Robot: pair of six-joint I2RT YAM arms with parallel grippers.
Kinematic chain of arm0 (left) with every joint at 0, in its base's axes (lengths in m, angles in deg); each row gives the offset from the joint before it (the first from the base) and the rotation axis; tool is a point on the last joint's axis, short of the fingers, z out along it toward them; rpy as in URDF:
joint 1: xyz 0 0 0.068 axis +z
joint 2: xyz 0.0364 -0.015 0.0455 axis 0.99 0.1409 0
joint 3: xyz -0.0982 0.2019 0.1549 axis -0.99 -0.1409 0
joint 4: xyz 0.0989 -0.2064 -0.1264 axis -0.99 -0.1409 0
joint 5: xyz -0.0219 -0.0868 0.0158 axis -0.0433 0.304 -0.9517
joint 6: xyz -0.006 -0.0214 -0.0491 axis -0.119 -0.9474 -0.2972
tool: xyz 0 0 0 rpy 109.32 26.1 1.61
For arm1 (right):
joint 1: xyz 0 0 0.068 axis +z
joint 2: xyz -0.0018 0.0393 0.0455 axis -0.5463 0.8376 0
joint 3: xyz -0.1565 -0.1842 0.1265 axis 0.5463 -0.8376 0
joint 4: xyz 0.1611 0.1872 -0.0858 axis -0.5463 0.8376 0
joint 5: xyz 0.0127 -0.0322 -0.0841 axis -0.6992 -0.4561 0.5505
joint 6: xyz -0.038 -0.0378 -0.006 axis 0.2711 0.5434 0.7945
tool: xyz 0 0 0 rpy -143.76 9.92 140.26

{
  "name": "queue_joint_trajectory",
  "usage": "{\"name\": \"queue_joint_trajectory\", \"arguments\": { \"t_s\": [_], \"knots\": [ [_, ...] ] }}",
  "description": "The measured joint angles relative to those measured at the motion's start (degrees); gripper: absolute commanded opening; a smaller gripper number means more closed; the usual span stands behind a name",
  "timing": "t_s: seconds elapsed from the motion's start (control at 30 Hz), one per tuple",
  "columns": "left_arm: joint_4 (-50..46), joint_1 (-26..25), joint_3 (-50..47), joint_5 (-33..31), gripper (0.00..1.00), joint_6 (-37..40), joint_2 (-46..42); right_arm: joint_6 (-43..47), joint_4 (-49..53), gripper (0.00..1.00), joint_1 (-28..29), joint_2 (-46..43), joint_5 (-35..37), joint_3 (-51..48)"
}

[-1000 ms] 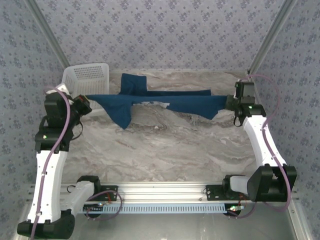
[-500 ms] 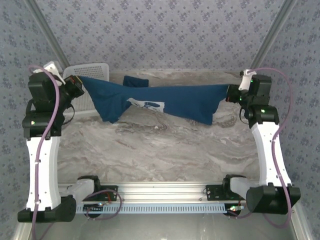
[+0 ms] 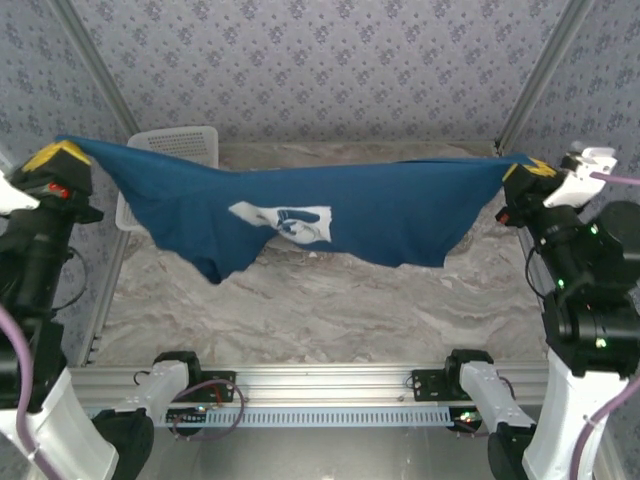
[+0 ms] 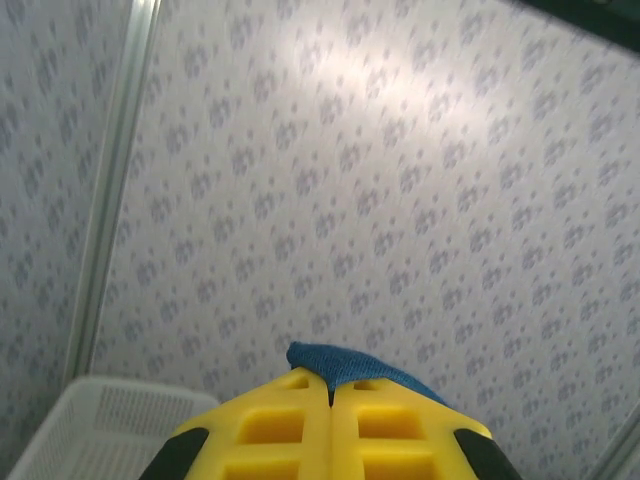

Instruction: Fold the inside-out t-shirt

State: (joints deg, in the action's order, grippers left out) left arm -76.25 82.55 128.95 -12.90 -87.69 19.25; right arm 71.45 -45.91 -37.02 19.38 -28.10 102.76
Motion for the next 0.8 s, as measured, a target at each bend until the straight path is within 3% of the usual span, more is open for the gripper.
{"name": "queue_joint_trajectory", "arguments": {
  "t_s": [0.23, 0.4, 0.5, 0.57, 0.63, 0.67, 0.7, 0.8],
  "knots": [
    [0.37, 0.00, 5.51, -0.20, 0.00, 1.49, 8.74, 0.28, 0.44, 0.00, 0.02, 4.81, 5.18, 2.08],
    [4.61, 2.91, 0.35, 3.61, 0.00, 0.02, 21.79, 0.68, -5.40, 0.00, 0.07, 16.28, 8.13, -1.55],
    [8.28, 2.14, -4.55, 3.96, 0.02, -0.79, 31.39, 0.94, -10.69, 0.00, 0.68, 25.00, 10.08, -4.44],
    [10.34, 0.63, -6.58, 3.65, 0.06, -1.22, 37.57, 1.14, -14.40, 0.04, 1.14, 31.47, 11.85, -6.71],
    [12.35, -0.81, -6.75, 3.48, 0.14, -1.92, 45.18, 1.33, -17.31, 0.15, 1.70, 38.62, 13.57, -7.65],
    [12.90, -1.42, -5.92, 3.50, 0.23, -2.51, 49.18, 1.49, -18.58, 0.22, 2.03, 43.60, 14.56, -7.15],
    [13.05, -2.03, -3.85, 3.52, 0.31, -2.91, 54.40, 1.57, -19.30, 0.28, 2.32, 48.83, 15.23, -5.77],
    [10.99, -2.86, 7.50, 3.48, 0.43, -3.52, 69.66, 1.86, -17.84, 0.33, 2.89, 64.17, 16.79, 2.36]
  ]
}}
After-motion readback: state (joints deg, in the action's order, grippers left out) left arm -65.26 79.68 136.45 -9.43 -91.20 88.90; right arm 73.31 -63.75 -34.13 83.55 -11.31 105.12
